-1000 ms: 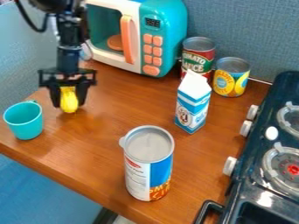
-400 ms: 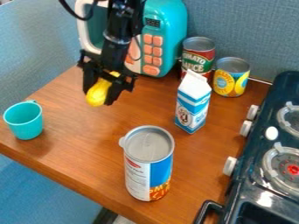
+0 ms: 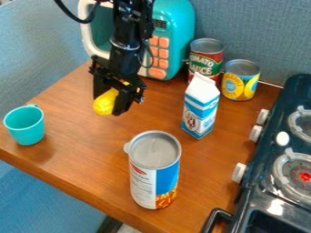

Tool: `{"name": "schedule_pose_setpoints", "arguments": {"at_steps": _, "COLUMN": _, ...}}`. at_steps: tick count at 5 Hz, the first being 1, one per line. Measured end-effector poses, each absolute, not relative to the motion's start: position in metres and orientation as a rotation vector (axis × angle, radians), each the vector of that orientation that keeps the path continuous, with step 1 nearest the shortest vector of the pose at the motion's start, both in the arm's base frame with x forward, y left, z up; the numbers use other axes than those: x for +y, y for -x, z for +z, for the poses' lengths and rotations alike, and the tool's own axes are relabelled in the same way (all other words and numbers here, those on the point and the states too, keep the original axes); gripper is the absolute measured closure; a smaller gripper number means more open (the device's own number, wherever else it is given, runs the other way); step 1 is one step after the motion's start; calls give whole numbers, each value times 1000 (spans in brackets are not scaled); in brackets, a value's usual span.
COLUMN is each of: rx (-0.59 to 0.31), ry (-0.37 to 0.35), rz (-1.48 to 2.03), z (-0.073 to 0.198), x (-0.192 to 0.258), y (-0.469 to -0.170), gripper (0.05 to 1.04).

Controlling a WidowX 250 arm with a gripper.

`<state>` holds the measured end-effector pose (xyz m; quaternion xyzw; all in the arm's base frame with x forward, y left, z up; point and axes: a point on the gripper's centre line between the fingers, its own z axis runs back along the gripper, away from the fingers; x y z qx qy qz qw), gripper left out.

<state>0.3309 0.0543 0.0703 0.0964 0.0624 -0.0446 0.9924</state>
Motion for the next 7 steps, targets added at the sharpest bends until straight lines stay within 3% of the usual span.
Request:
{"name": "schedule_pose_setpoints", "arguments": {"at_steps": 1, "rx": 153, "ry": -124, "rz": -105, "z": 51, "x": 57, "y": -328, "gripper": 410}}
{"name": "schedule_pose_setpoints", "arguments": {"at_steps": 3, "rx": 193, "ry": -73, "rz": -123, "z": 26, "x": 57, "y": -335, "gripper": 410}}
{"name": "schedule_pose_setpoints", "arguments": {"at_steps": 6, "rx": 140, "ry": -16, "rz": -131, "z": 22, "x": 49, "y": -343, "gripper": 368}}
{"name": "schedule_pose_setpoints", "arguments": {"at_steps": 7, "rx": 139, "ry": 20, "rz": -142, "z": 22, "x": 55, "y": -342, "gripper": 100}}
